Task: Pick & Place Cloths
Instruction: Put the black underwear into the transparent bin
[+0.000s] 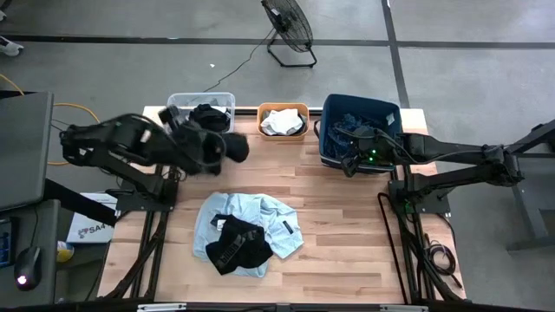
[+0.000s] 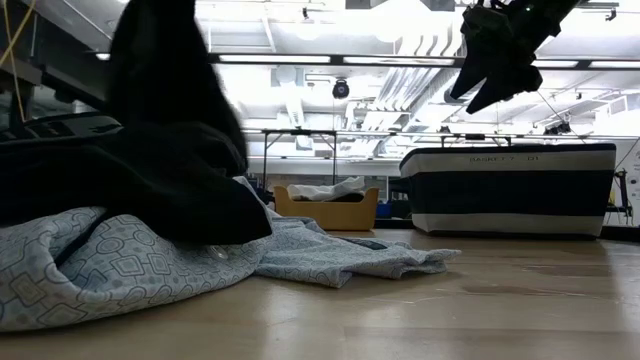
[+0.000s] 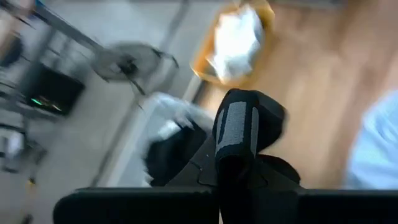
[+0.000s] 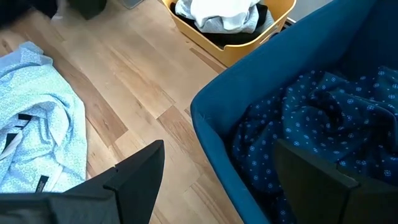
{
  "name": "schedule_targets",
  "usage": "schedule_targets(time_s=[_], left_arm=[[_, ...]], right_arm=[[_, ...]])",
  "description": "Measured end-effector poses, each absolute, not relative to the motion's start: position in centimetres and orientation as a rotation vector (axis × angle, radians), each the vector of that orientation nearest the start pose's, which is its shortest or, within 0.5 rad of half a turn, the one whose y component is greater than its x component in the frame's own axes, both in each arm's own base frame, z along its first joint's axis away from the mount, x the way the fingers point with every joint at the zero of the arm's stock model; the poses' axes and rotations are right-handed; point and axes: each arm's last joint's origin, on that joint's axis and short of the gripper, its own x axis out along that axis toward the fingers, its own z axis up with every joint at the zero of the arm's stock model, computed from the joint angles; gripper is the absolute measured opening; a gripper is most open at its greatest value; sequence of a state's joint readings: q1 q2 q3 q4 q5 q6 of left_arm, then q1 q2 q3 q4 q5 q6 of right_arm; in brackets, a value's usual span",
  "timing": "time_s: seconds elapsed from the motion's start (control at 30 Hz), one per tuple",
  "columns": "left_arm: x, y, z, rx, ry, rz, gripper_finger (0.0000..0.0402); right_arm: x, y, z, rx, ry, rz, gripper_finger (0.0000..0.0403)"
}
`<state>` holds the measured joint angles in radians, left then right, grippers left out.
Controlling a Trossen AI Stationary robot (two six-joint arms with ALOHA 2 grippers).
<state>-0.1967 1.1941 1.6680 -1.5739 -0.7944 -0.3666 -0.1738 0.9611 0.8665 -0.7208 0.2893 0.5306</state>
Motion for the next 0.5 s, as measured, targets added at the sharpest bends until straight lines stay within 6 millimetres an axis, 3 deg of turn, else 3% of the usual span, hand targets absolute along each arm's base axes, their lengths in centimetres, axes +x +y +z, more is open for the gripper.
schedule_targets(time_s=[0.23, 0.5], left_arm=[[13.2, 0.0, 48.3, 0.360, 0.614, 0.954, 0.0000], [12.0, 0.6, 51.5, 0.452, 0.409, 1.271, 0.0000]], right_arm=[[17.9, -4.1, 28.7, 0.431, 0.676, -0.666, 0.0289], [18.1, -4.1, 28.9, 0.425, 0.658, -0.658, 0.0289]])
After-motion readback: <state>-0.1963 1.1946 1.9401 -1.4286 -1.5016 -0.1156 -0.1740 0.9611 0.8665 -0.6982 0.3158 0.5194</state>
